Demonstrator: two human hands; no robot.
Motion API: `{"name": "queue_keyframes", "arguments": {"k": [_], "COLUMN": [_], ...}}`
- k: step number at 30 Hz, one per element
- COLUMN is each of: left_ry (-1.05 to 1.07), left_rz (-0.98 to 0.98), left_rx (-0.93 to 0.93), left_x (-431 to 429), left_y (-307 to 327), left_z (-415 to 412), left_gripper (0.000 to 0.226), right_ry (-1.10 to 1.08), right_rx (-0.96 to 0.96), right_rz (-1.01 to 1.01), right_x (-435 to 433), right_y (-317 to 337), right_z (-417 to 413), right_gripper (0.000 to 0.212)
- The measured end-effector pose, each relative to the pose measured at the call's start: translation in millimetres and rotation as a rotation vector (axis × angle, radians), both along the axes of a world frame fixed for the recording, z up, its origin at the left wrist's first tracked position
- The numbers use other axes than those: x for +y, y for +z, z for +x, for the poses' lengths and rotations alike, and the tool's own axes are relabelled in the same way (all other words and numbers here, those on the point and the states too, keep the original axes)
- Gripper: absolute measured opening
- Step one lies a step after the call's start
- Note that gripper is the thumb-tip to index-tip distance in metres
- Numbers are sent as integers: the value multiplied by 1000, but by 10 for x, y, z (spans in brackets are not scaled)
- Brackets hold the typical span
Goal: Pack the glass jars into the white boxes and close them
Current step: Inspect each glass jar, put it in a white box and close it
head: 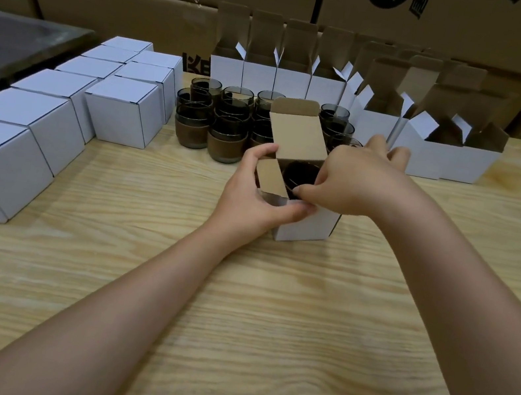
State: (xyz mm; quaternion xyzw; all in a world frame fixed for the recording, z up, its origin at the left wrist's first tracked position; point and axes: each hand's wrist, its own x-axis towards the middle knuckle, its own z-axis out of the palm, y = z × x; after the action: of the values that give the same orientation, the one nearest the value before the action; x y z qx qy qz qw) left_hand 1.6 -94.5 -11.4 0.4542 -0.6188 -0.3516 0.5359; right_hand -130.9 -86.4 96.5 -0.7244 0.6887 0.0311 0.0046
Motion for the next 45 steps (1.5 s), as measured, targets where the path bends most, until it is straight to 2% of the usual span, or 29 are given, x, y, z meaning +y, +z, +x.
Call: {"name": "queue_keyframes", "arguments": {"k": [4, 6, 7, 9, 11, 12, 15, 18, 22, 25, 30, 34, 36, 38, 39, 40, 43, 45], "left_ry": [-1, -3, -1, -7, -15, -22, -54, -98, -146, -139, -138, -150, -154, -151, -150, -150, -157, -151], "left_rz": [6, 8, 6, 16, 51, 71, 89, 48, 21, 28, 39, 42, 42, 43, 43, 43, 42, 37], "left_rx": [21, 20, 13, 8, 26, 48, 155, 174, 148, 136, 141, 142, 140, 139, 142, 147, 144, 143], "left_x": [11, 12, 11, 6, 9, 10, 22, 43, 56, 49, 42, 45, 44, 47, 49, 51, 50, 48], "left_y": [6, 18, 23, 25, 27, 27, 31, 56, 83, 82, 83, 82, 80, 82, 84, 88, 86, 87], "left_z": [-17, -11, -4, 10, 20, 25, 21, 16, 6, -5, 2, 7, 8, 2, -1, -3, -4, 7], "left_gripper": [88, 89, 89, 94, 102, 103, 88, 71, 51, 41, 38, 41, 44, 47, 49, 50, 49, 52], "right_ry": [19, 35, 41, 37, 10, -24, -129, -204, -206, -98, 53, 104, 123, 124, 131, 139, 181, 217], "right_rx": [73, -10, -117, -491, -953, -1117, -1292, -1552, -1824, -1855, -1901, -1966, -1974, -1955, -1948, -1944, -1933, -1918], "right_rz": [67, -41, -162, -413, -490, -474, -372, -167, -89, -98, -196, -173, -137, -120, -116, -119, -157, -161], "right_x": [-7, 6, 15, 22, 16, 6, -46, -75, -101, -115, -108, -66, -38, -13, -10, -12, -33, -41], "right_y": [13, -9, -25, -67, -131, -182, -419, -637, -756, -773, -807, -867, -880, -849, -836, -836, -873, -890], "right_z": [7, -42, -82, -166, -226, -243, -286, -269, -215, -195, -182, -215, -221, -208, -203, -205, -225, -246], "right_gripper": [42, 37, 32, 25, 26, 28, 37, 51, 47, 43, 46, 31, 46, 76, 85, 81, 30, 23]}}
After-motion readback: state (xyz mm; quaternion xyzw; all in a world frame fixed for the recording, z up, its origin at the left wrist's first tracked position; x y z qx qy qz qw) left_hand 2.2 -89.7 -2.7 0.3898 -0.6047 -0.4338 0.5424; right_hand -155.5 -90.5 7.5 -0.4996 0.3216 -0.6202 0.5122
